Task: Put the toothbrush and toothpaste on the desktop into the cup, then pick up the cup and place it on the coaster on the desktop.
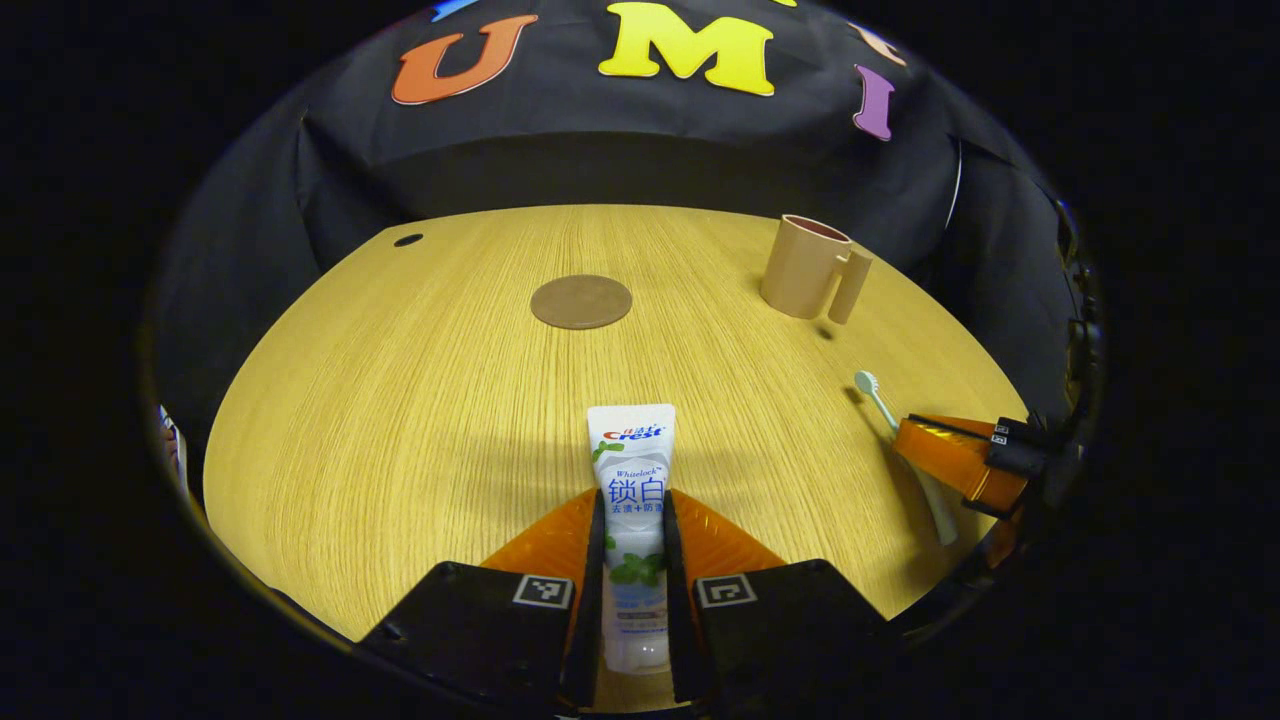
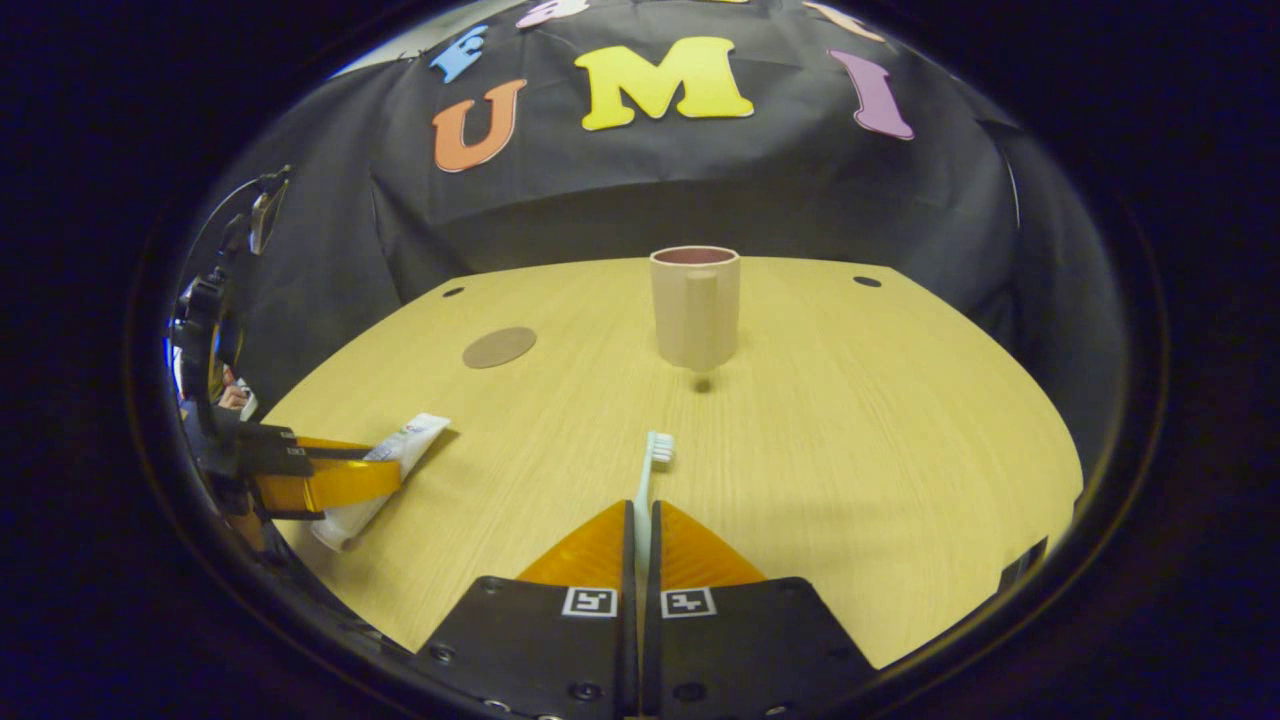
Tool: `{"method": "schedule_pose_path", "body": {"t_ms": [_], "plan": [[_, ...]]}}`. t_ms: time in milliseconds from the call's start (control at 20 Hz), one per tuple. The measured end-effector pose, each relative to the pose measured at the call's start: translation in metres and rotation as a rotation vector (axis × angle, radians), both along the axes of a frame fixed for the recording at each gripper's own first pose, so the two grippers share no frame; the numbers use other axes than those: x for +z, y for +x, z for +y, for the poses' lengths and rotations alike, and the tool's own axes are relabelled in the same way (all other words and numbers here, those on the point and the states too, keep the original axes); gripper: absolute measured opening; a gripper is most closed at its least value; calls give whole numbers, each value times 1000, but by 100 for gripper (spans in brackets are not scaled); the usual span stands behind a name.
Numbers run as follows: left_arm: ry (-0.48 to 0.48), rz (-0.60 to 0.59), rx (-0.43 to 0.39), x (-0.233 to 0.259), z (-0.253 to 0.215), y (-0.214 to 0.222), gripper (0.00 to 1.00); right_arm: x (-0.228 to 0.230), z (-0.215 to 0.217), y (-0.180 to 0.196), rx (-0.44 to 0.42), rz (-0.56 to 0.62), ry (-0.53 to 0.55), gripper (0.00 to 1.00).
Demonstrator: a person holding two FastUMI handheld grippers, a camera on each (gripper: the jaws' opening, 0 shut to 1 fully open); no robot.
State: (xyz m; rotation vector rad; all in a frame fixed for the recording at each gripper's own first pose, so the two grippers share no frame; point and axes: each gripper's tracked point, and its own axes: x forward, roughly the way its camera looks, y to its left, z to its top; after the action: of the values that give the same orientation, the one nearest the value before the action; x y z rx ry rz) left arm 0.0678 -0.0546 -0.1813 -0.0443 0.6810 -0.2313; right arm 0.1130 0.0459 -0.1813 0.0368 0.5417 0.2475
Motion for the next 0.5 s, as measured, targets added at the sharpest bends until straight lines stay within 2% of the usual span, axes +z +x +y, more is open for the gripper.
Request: {"method": "schedule_pose_path", "body": {"t_ms": [50, 100, 350, 500], "plan": [[-6, -20, 4, 5, -1, 0, 35, 2, -2, 0, -8, -9, -15, 1], [-12, -45, 5, 10, -1, 0, 31, 7, -2, -2, -11, -21, -23, 1], [-79, -142, 6, 40, -9, 2, 30, 23, 1, -7, 2, -42, -14, 0], [-107, -211, -3, 64, -12, 3, 30, 49, 2, -5, 7, -80, 26, 0]]}}
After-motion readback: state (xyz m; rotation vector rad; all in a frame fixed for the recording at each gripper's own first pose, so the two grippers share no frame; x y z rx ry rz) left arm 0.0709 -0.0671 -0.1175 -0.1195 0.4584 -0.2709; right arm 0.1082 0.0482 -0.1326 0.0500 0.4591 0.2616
